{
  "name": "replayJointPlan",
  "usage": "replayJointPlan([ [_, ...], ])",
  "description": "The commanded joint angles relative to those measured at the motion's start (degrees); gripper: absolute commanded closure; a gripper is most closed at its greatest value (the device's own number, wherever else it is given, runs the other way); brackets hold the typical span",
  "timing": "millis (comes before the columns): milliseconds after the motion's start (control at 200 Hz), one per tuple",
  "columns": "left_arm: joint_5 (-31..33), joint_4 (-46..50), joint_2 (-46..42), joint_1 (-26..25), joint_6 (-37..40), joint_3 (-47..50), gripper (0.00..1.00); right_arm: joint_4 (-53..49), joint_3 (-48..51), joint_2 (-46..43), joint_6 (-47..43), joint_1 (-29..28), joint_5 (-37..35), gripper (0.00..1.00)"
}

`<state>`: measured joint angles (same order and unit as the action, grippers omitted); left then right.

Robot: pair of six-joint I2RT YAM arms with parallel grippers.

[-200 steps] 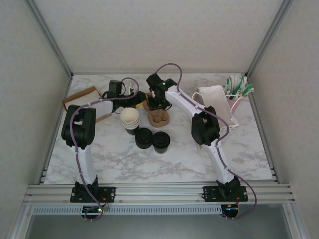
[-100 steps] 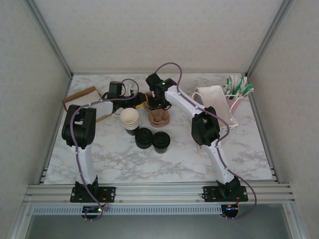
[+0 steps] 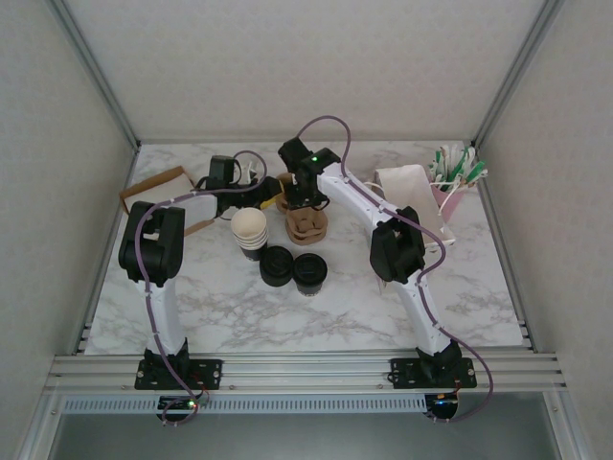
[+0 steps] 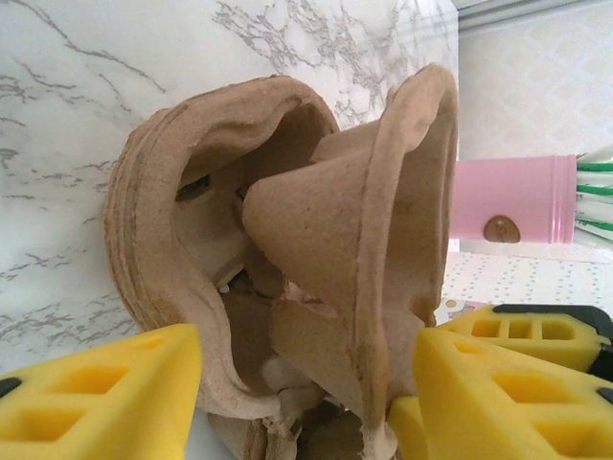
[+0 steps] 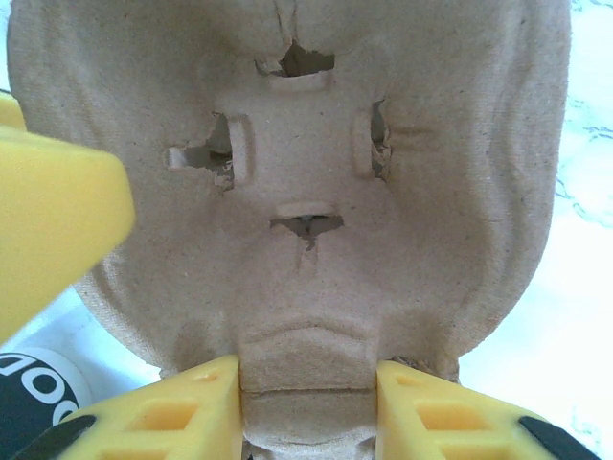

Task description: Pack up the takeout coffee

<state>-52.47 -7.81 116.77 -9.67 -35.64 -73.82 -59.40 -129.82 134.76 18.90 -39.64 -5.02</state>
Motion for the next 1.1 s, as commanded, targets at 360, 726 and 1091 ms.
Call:
replayJointPlan([
  [360, 5.52, -3.4, -12.09, 0.86, -3.25, -1.5, 0.13, -1.31, -2.53, -5.72, 0.37, -0.38, 0.6, 0.65],
  [726, 17.49, -5.08, -27.75, 4.27, -4.21, 6.11, 0.0, 2.32, -1.81, -11.11, -0.7, -1.12, 6.49, 0.65],
  [1091, 24.8, -2.58, -42.36, 7.03, -3.18, 13.1, 0.0, 4.99, -2.31, -17.93, -0.91, -2.89, 16.34, 0.64],
])
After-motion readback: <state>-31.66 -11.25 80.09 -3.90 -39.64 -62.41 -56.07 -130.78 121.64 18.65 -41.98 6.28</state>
